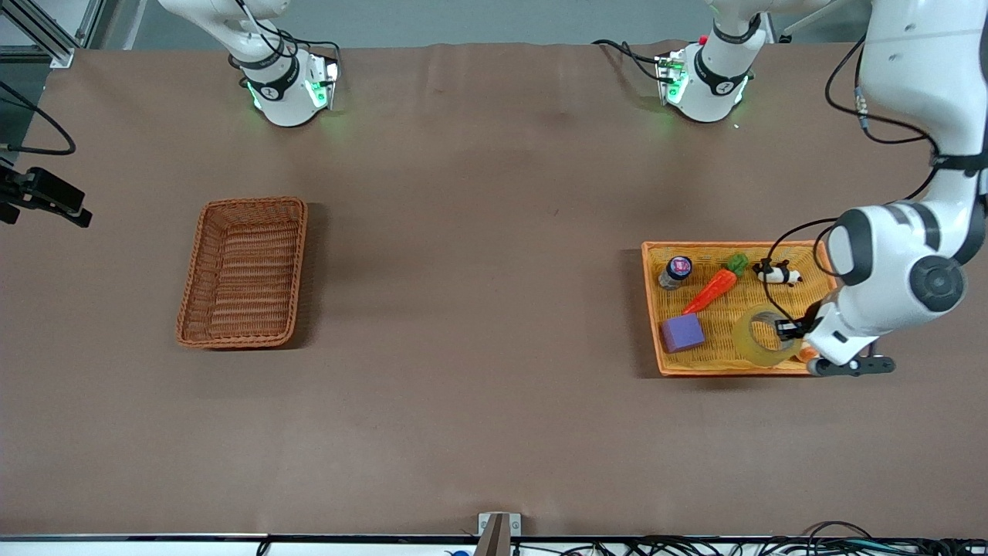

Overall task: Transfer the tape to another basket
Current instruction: 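Lower the left gripper and grasp the yellow tape roll by its rim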

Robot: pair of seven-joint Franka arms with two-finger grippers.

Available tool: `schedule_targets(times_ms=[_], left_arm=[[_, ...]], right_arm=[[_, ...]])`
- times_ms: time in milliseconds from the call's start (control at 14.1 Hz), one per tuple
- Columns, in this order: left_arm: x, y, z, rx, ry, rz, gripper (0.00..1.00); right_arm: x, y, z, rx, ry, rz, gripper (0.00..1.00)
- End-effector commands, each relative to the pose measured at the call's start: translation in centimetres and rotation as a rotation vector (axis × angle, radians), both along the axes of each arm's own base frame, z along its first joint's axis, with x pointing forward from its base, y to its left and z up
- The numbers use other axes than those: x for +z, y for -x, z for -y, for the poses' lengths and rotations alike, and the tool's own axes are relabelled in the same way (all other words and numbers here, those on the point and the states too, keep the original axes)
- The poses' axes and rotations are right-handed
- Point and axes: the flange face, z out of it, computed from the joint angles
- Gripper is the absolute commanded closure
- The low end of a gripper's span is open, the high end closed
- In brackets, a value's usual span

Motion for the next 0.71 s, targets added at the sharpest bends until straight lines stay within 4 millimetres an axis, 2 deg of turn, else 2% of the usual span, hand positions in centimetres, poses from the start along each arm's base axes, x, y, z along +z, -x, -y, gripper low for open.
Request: schedule_targets(times_ms=[0, 71, 212, 283, 424, 636], left_arm=[[7.0, 0.5, 1.2, 0.005, 0.011, -0.027, 1.0], [8.8, 0.3, 3.1, -0.025, 0.015, -0.061, 1.0], [10.7, 0.6, 9.1, -0.088, -0.009, -0.098, 0.99], [11.5, 0.9, 13.0, -0.13, -0.013, -0.086, 0.99], [12.4, 2.1, 19.7, -0.168, 0.017, -0.07, 0.99], [12.3, 4.9, 29.8, -0.107, 0.072, -0.086, 0.99]], right_arm=[[0.3, 0.2, 0.1, -0.013, -0.006, 0.0, 0.0], [0.3, 0.2, 0.1, -0.006, -0.005, 0.002, 0.0], [0.2, 0.1, 0.2, 0.004, -0.005, 0.004, 0.0], [0.2, 0.1, 0.2, 0.002, -0.005, 0.003, 0.0], [0.1, 0.2, -0.1, -0.009, -0.005, -0.006, 0.0], [0.1, 0.2, 0.0, -0.015, -0.006, -0.006, 0.0]])
